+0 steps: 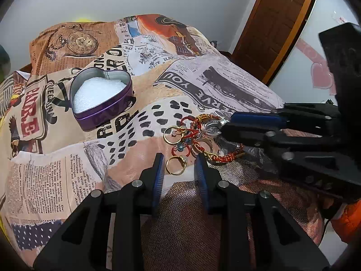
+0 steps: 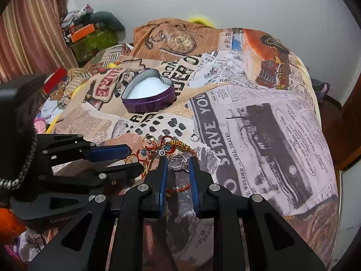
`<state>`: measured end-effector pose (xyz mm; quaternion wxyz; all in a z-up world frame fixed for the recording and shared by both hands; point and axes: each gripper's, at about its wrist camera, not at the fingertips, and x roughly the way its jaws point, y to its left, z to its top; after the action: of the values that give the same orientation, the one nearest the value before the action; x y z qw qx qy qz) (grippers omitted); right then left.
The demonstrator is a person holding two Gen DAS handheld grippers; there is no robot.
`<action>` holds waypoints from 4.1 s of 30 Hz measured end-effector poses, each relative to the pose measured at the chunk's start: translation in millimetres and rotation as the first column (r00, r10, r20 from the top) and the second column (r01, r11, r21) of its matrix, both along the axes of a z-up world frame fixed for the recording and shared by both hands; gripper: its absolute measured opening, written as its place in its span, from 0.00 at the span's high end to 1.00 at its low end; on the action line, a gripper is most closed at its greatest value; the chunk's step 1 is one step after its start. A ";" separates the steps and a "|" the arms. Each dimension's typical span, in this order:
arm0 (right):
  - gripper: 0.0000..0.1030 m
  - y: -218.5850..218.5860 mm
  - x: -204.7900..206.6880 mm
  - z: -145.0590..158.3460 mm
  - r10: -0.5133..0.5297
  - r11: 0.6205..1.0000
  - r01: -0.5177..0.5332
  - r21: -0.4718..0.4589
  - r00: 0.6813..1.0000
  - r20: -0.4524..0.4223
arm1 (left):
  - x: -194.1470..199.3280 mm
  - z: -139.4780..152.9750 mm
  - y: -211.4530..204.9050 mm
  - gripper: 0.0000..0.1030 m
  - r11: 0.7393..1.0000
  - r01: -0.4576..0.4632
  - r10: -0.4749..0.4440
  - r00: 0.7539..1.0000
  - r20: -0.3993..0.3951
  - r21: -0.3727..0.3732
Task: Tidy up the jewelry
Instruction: 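Grasp a gold ring with the left tool while the right tool grasps a silver stone ring, then carry both rings over the heart tin and open both tools to drop them, then grasp an orange beaded bracelet with the right tool while the left tool returns to the pile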
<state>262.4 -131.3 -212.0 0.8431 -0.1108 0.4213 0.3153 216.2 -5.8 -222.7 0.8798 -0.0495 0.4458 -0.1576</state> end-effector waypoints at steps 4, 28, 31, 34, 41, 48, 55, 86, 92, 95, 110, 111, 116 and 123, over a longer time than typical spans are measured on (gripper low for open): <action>0.84 8.0 3.9 -10.8 0.010 0.999 -0.011 -0.045 1.000 -0.018 | -2.7 -0.3 0.3 0.73 1.000 0.001 -0.001 1.000 0.011 -0.001; 0.74 10.0 16.3 -11.0 -0.009 0.999 0.007 -0.045 1.000 -0.029 | -5.4 0.0 2.4 0.80 0.999 -0.032 0.032 0.999 0.041 0.007; 0.74 6.3 13.1 -6.3 -0.018 0.999 0.017 -0.036 1.000 -0.020 | -9.3 3.4 3.8 0.80 0.999 -0.046 0.045 0.998 0.047 0.012; 0.74 3.9 8.9 -1.2 -0.022 0.999 0.022 -0.026 1.000 -0.014 | -13.1 7.1 7.3 0.80 0.998 -0.064 0.064 0.997 0.052 0.015; 0.74 6.8 1.0 19.5 -0.023 1.000 0.023 0.003 0.999 0.028 | -21.3 30.0 21.9 0.80 0.994 -0.105 0.102 0.989 0.105 0.023; 0.74 20.2 -1.9 49.6 -0.014 0.998 0.008 0.058 0.995 0.097 | -17.4 60.3 45.9 0.80 0.985 -0.169 0.162 0.970 0.180 0.028; 0.74 37.4 7.3 70.4 -0.002 0.995 -0.012 0.098 0.990 0.144 | -4.6 80.2 70.1 0.80 0.974 -0.224 0.207 0.948 0.241 0.044; 0.74 110.2 95.5 -0.8 0.134 0.989 -0.140 -0.051 0.985 -0.108 | 94.2 12.2 114.0 0.80 0.990 -0.140 0.140 0.990 -0.004 -0.019; 0.73 116.4 99.7 -8.7 0.154 0.984 -0.164 -0.071 0.980 -0.129 | 97.0 7.9 117.7 0.80 0.989 -0.143 0.142 0.990 -0.025 -0.029; 0.73 119.3 98.1 -11.3 0.165 0.980 -0.177 -0.088 0.978 -0.129 | 97.0 9.1 118.7 0.80 0.989 -0.143 0.142 0.989 -0.027 -0.035; 0.67 111.8 80.8 7.7 0.137 0.981 -0.142 -0.130 0.989 -0.051 | 77.4 40.3 118.0 0.80 0.985 -0.175 0.174 0.984 0.035 0.011; 0.67 108.7 78.7 11.1 0.131 0.983 -0.136 -0.124 0.990 -0.046 | 73.1 45.1 116.3 0.80 0.984 -0.175 0.174 0.984 0.047 0.019; 0.67 92.9 65.3 28.5 0.094 0.989 -0.094 -0.113 0.996 -0.001 | 53.9 62.3 106.6 0.79 0.985 -0.167 0.162 0.983 0.087 0.050; 0.66 63.4 45.3 47.1 0.049 0.996 -0.046 -0.079 0.998 0.032 | 26.9 72.9 90.0 0.73 0.984 -0.160 0.151 0.982 0.110 0.078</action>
<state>307.7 -67.9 -165.0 0.8374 -0.1593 0.4161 0.3166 243.0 84.2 -149.8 0.9126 -0.0378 0.4008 -0.0711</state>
